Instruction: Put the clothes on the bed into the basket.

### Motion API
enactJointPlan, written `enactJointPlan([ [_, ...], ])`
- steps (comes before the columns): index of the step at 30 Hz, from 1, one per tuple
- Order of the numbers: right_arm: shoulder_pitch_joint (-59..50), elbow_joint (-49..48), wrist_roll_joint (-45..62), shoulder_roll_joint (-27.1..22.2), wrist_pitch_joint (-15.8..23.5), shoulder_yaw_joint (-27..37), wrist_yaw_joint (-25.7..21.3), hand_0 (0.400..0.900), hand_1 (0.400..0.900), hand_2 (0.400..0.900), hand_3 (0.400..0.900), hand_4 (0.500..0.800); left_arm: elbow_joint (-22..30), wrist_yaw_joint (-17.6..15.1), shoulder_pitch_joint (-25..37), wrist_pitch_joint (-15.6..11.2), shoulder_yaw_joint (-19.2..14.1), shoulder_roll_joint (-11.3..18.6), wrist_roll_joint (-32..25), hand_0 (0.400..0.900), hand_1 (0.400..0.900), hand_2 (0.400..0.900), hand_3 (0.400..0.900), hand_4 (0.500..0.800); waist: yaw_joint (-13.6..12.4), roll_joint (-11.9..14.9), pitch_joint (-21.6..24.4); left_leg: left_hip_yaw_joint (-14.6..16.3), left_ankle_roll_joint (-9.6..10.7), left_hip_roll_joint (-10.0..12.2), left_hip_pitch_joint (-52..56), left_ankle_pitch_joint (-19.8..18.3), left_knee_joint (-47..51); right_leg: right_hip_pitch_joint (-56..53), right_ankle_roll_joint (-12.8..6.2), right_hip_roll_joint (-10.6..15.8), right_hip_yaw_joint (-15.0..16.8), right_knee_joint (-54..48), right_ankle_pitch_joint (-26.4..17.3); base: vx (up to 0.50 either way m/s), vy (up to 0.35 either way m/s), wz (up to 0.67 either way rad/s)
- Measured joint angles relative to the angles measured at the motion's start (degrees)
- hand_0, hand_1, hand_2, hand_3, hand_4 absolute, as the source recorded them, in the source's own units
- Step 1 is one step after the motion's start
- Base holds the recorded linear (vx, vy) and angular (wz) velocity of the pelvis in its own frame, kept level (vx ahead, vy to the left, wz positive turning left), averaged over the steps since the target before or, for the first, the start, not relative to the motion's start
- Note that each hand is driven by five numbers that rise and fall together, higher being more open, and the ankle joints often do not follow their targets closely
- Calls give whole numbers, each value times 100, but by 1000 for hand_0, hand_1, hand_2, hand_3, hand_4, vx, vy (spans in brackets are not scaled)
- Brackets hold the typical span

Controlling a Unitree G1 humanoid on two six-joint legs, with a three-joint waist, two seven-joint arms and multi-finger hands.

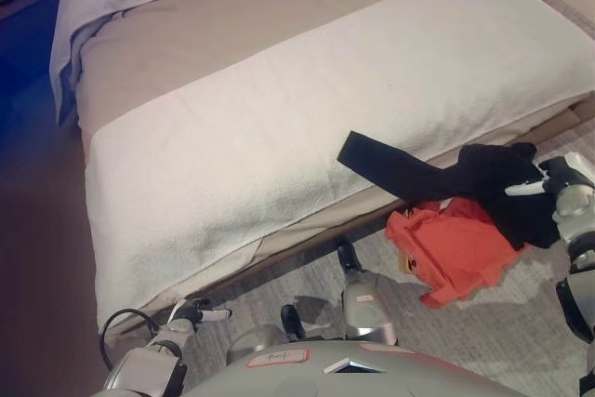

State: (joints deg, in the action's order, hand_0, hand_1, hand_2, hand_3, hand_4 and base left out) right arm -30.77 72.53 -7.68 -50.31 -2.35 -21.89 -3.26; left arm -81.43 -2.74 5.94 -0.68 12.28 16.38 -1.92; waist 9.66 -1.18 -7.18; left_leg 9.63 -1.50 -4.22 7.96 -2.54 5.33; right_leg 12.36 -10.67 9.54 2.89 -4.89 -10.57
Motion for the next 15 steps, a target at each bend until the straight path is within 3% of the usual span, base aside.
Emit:
enactJointPlan([
  [3, 19, 30, 0, -20, -3, 96, 2, 400, 400, 400, 400, 500, 11, 6, 12, -2, 4, 0, 1, 900, 900, 900, 900, 800, 118, -22, 10, 20, -6, 23, 5, -3, 2, 5, -22, -13, -4, 2, -7, 13, -3, -7],
  [12, 25, 180, 0, -18, -4, 201, 33, 400, 400, 400, 400, 500, 45, 9, 25, -10, 217, -19, 5, 900, 900, 900, 900, 800, 78, -177, 25, 42, -3, 218, -64, -8, 6, 209, -102, -189, -21, 324, 20, -1, -3, 1],
  [15, -22, 173, 1, -46, 0, 198, 38, 400, 400, 400, 400, 500, 17, 30, -54, 4, 224, -69, 6, 900, 900, 900, 900, 800, 81, -204, 60, -41, 83, 160, -44, -49, 4, 216, -175, -210, -28, 335, 78, -15, -16, 7],
])
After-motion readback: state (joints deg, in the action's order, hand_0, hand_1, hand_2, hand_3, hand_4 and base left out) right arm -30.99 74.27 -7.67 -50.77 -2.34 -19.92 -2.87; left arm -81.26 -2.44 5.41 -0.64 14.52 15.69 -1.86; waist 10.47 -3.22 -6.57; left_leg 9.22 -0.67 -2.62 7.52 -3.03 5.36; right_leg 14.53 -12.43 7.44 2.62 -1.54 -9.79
